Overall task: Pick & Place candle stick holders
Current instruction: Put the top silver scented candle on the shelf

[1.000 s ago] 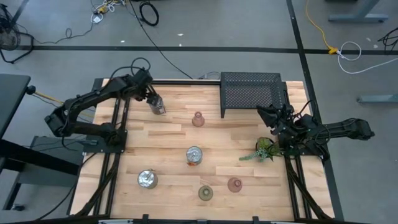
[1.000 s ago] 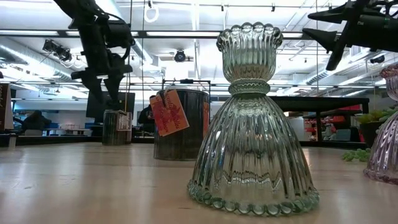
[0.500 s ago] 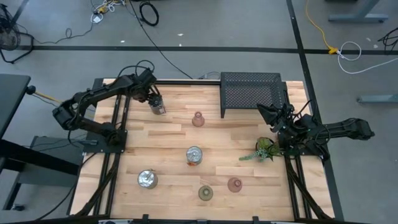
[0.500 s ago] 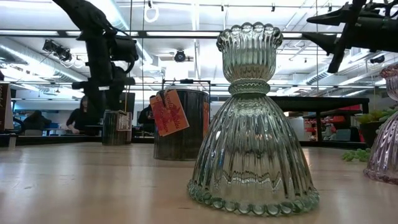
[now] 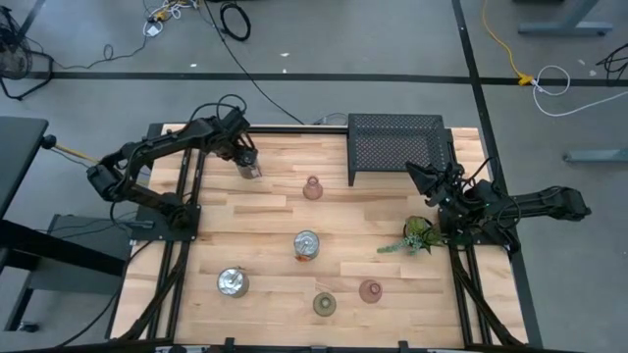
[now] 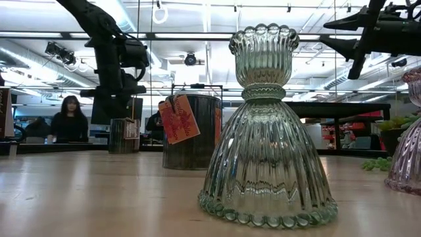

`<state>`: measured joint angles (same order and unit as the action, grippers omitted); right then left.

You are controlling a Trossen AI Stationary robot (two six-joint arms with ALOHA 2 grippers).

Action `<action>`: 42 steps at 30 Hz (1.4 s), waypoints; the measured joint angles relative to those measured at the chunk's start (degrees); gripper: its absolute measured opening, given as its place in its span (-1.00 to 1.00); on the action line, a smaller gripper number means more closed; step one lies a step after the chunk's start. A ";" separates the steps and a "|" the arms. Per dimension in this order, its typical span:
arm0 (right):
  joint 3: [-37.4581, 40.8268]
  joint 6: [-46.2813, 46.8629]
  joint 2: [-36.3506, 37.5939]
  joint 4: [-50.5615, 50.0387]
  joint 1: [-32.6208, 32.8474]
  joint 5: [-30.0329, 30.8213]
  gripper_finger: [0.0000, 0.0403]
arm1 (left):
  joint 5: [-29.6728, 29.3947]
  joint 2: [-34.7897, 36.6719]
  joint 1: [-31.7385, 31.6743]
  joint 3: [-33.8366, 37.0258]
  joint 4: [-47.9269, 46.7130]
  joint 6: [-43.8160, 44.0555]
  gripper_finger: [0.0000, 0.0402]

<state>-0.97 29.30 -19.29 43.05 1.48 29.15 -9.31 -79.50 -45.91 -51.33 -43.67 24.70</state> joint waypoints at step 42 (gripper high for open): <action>-38.82 -4.72 -30.98 -38.04 -6.45 -15.21 0.93 | 21.55 1.62 0.45 -33.29 -17.36 -11.86 -1.00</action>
<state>-39.79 24.58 -50.27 5.00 -4.97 13.93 12.24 -77.89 -45.46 -84.62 -61.03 12.84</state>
